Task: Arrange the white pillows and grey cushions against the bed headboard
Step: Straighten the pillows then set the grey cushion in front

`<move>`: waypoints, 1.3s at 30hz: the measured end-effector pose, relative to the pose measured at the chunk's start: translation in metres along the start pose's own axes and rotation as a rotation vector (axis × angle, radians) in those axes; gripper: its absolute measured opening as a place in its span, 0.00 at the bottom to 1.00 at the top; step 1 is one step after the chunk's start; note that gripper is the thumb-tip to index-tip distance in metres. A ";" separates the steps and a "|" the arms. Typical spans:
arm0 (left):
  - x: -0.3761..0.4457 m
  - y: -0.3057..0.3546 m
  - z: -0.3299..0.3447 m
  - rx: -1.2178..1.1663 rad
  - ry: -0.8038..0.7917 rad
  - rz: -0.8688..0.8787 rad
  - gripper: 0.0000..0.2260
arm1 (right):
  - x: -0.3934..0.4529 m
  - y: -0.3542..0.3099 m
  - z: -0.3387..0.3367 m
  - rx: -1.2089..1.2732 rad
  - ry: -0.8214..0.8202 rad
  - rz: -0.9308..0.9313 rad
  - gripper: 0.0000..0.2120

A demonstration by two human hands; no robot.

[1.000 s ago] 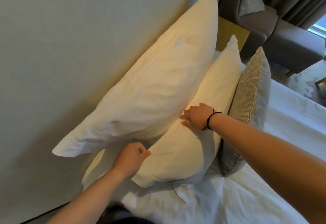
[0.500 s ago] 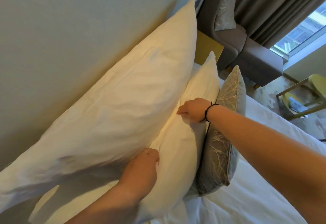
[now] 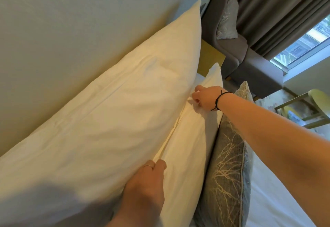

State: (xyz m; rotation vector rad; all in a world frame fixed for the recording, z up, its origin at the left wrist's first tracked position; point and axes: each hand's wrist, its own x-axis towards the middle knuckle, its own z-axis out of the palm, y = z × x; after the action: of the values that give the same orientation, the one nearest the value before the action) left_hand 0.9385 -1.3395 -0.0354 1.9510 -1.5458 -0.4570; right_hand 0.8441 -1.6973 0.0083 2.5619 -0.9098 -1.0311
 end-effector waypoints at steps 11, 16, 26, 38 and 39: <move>0.013 0.008 -0.023 0.183 0.080 -0.050 0.07 | -0.008 0.042 -0.031 -0.162 -0.008 0.009 0.11; 0.011 0.003 -0.027 0.205 -0.043 -0.128 0.22 | -0.014 0.046 -0.048 -0.228 -0.011 0.079 0.07; 0.002 0.005 -0.041 0.183 0.090 -0.117 0.15 | -0.028 0.042 -0.066 -0.117 0.249 0.312 0.09; -0.021 -0.022 -0.044 0.205 0.076 0.031 0.09 | 0.038 -0.024 -0.015 0.524 0.457 0.570 0.03; -0.029 -0.026 -0.041 0.151 0.063 0.032 0.10 | 0.037 -0.025 -0.008 0.525 0.456 0.567 0.07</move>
State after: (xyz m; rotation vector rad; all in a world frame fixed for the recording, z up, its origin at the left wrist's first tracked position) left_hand 0.9754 -1.2980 -0.0242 2.0299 -1.6098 -0.2686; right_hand 0.8819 -1.7010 -0.0168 2.4712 -1.7786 -0.0410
